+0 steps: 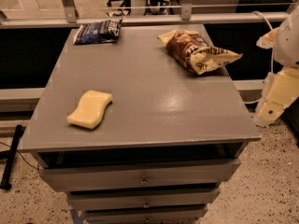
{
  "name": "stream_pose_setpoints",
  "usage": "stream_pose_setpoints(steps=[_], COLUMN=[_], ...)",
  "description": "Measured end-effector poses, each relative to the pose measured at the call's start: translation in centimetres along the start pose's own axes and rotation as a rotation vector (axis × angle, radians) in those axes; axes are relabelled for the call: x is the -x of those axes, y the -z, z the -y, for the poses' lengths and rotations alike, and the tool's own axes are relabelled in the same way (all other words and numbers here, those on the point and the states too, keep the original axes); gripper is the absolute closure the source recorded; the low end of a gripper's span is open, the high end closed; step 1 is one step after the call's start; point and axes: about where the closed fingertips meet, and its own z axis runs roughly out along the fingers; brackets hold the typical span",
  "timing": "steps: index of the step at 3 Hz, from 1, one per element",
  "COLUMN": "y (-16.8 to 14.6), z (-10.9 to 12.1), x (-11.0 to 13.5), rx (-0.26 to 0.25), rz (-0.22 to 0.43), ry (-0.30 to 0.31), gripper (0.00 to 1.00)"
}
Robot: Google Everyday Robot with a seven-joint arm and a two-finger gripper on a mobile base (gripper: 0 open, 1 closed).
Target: Pick brown chip bag
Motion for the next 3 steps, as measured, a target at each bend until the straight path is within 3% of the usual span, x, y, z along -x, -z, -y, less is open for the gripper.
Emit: stream_pose_setpoints(steps=[1, 3], y=[-3.4, -8.5], z=[2.5, 9.8], x=[-1.1, 0.7], rx=[-0.029, -0.146], rz=[0.069, 0.228], ry=[-0.038, -0.031], gripper=[0.00, 0.00])
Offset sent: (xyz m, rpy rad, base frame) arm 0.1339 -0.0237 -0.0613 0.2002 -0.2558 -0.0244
